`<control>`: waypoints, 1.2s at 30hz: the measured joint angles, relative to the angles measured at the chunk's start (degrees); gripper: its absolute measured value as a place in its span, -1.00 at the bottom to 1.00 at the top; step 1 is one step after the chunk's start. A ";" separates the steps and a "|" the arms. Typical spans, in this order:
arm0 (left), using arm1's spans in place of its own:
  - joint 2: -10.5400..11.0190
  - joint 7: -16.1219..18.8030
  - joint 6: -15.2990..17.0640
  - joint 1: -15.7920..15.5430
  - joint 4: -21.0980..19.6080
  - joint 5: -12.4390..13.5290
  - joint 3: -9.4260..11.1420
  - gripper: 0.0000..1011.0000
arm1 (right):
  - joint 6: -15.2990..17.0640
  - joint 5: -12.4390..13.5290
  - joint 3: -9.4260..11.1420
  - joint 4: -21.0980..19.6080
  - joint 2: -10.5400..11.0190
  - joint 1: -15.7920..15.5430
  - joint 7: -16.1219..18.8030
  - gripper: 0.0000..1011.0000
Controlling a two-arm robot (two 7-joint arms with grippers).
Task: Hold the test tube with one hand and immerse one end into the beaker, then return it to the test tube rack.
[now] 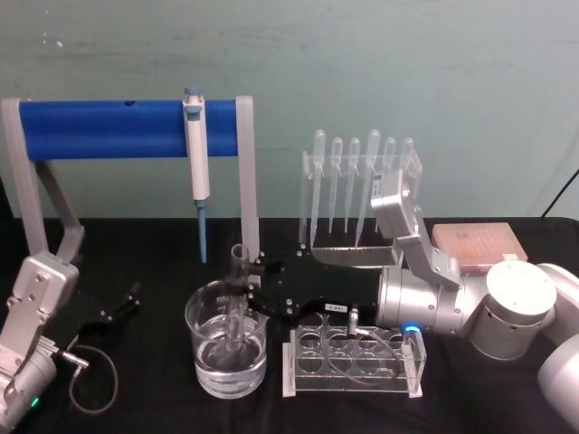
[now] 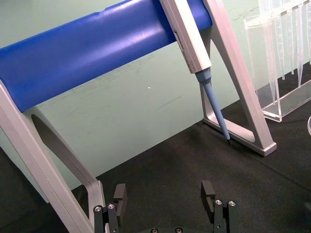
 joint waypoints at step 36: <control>0.00 0.00 0.00 0.00 0.00 0.00 0.00 0.98 | -3.53 -3.51 0.68 3.59 -1.74 -1.76 0.05 -0.56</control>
